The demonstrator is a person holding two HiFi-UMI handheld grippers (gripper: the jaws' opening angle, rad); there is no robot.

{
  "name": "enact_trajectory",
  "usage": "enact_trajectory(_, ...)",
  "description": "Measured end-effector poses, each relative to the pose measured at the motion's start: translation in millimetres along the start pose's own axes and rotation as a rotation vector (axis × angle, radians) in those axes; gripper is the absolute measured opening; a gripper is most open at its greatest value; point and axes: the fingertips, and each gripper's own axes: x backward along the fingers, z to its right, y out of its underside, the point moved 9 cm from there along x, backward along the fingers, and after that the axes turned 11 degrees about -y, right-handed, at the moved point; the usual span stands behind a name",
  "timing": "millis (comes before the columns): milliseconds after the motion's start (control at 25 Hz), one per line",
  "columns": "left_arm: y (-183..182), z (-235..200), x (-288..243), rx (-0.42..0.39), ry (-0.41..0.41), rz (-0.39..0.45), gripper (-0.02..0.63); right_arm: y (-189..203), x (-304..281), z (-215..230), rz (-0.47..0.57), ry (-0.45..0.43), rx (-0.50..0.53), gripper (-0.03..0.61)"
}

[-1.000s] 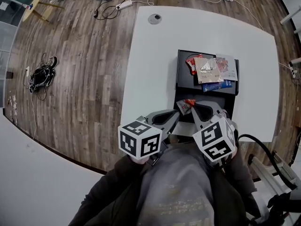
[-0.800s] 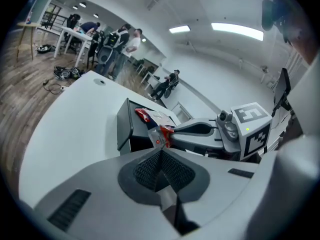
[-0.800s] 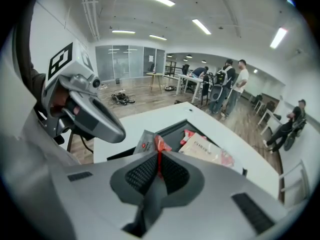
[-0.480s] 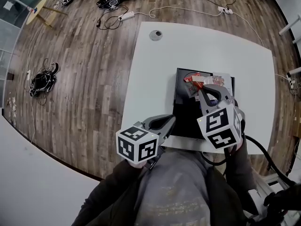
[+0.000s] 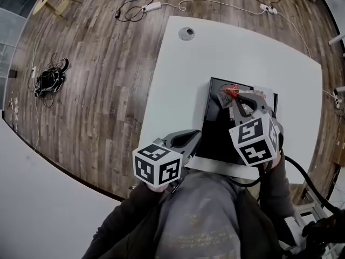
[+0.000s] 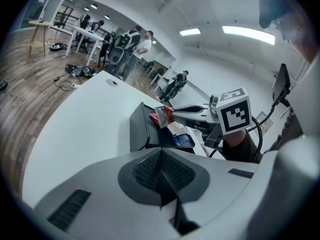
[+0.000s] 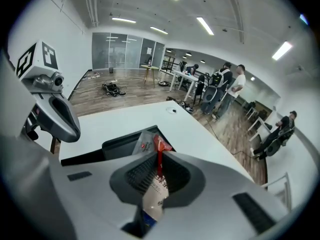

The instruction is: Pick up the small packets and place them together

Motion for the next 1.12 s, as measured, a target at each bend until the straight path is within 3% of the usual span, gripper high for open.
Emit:
enact_trajectory(280, 7.9, -2.7, 2.9, 0.006, -0.002, 0.006, -0.008, 4.4, -2.0, -7.1, 0.006, -0.018, -0.009, 0.063)
enact_trajectory(680, 17.0, 1.5, 15.2, -0.013, 0.006, 0.025, -0.008, 5.1, 19.1, -16.1, 0.066, 0.044, -0.036, 0.066)
enact_trajectory(1000, 38.4, -7.6, 28.8, -0.053, 0.02, 0.055, -0.008, 11.0, 38.7, -46.6, 0.251, 0.145, -0.07, 0.064)
enact_trajectory(1120, 41.2, -15.9, 39.6, -0.106, 0.039, 0.079, -0.008, 13.4, 46.0, -65.3, 0.321, 0.203, -0.111, 0.017)
